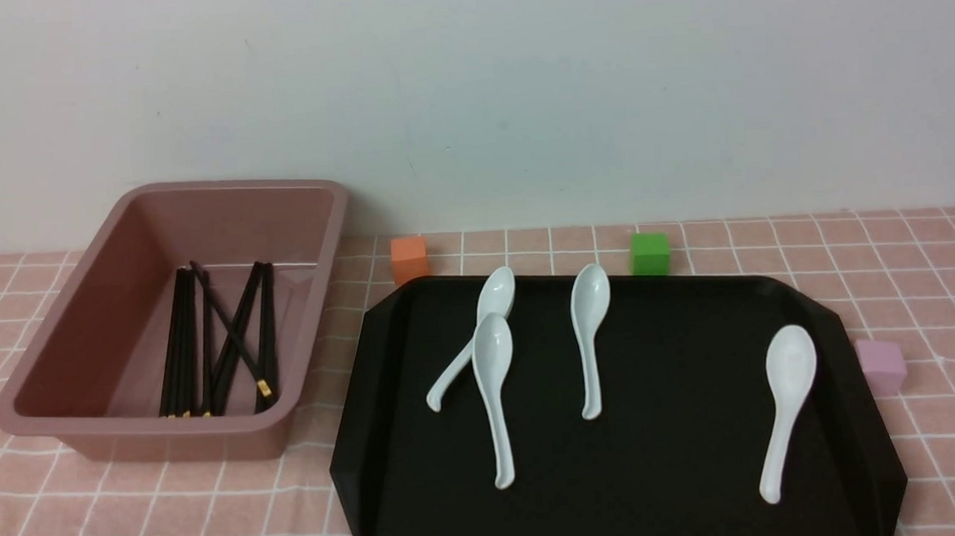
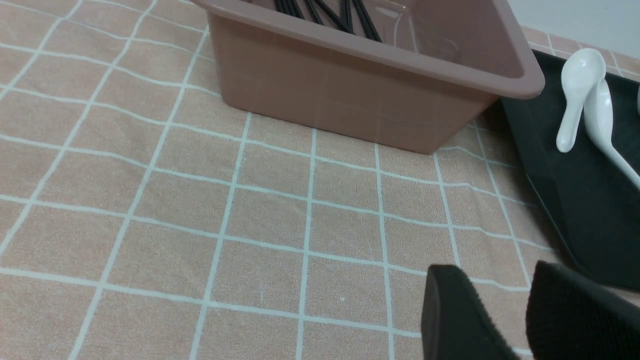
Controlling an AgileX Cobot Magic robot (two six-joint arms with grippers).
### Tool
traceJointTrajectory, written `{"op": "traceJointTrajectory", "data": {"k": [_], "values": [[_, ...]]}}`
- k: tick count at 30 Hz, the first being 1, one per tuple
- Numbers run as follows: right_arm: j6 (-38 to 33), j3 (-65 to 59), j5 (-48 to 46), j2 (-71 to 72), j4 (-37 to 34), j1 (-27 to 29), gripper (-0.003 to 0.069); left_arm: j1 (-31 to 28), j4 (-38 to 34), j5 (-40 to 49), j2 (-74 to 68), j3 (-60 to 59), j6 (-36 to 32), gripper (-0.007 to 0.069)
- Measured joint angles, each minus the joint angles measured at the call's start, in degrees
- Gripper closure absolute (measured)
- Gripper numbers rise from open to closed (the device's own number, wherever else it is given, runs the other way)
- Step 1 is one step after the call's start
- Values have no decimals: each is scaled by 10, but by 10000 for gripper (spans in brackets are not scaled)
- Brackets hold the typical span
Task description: On pink tablecloth take chopsticks from black tray and put them in box.
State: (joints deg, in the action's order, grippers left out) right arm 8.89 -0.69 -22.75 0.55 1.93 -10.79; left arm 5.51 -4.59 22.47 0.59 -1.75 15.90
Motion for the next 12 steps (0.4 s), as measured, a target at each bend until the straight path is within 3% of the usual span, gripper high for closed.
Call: {"op": "traceJointTrajectory", "data": {"k": [12], "values": [[0,0,0,0,0,0,589,0,0,0,0,0,0,386]]}}
